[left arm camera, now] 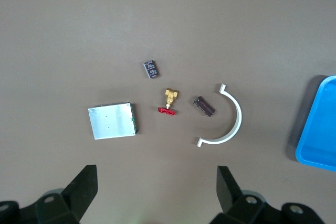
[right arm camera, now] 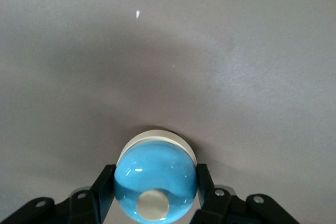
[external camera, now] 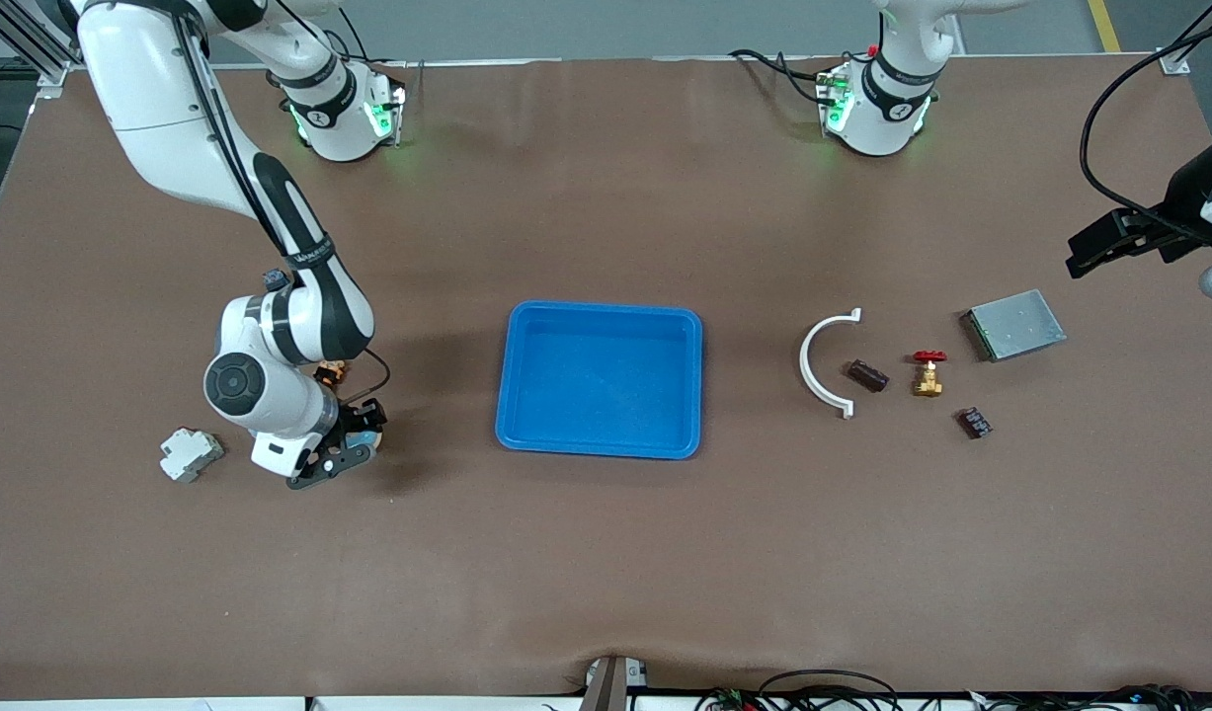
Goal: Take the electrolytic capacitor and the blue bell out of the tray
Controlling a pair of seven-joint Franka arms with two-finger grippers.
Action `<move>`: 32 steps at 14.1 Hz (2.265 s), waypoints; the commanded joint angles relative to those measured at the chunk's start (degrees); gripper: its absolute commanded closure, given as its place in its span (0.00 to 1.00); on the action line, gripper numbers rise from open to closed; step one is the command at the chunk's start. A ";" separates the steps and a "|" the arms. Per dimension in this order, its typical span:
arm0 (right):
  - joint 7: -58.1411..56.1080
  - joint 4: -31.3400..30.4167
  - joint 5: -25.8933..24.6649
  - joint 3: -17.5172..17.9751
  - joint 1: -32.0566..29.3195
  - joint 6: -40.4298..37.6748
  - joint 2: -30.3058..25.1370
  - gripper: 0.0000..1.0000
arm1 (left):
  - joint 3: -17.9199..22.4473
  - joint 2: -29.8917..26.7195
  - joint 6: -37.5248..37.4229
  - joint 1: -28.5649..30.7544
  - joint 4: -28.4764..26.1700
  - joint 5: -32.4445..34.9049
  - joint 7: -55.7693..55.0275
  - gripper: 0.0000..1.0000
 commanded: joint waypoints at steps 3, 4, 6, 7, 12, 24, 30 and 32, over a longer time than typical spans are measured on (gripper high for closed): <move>0.00 1.58 0.62 0.97 -2.34 -1.24 0.37 0.00 | 0.10 -0.76 -0.13 -0.20 0.14 0.19 0.38 0.00; 0.00 1.58 0.62 0.97 -2.35 -2.02 -0.15 0.00 | 0.10 -0.76 -0.13 -0.20 0.14 0.19 0.46 0.00; 0.96 1.58 0.62 0.97 -2.35 -4.92 -2.17 0.00 | 0.10 -0.76 -0.13 -0.11 0.14 0.11 0.55 0.00; 2.71 1.58 0.62 0.97 -2.09 -6.24 -4.01 0.00 | 0.10 -0.84 -0.13 -0.20 0.14 0.11 0.46 0.00; 9.31 1.66 0.35 0.88 -2.34 -22.04 -13.67 0.00 | -2.26 -1.46 -0.40 -0.02 -0.30 -0.60 0.03 0.00; 9.50 8.42 -0.35 1.23 -10.16 -43.06 -29.42 0.00 | -4.21 -2.16 -0.40 0.07 -0.74 -0.60 0.99 0.00; 10.28 16.42 -0.44 1.06 -11.84 -55.54 -31.36 0.00 | -5.43 -3.04 -0.48 0.07 -0.92 -0.51 1.08 0.00; 12.30 18.27 -0.44 1.05 -11.93 -57.66 -31.62 0.00 | -5.44 -3.57 -0.22 0.07 -1.09 -0.25 1.08 0.00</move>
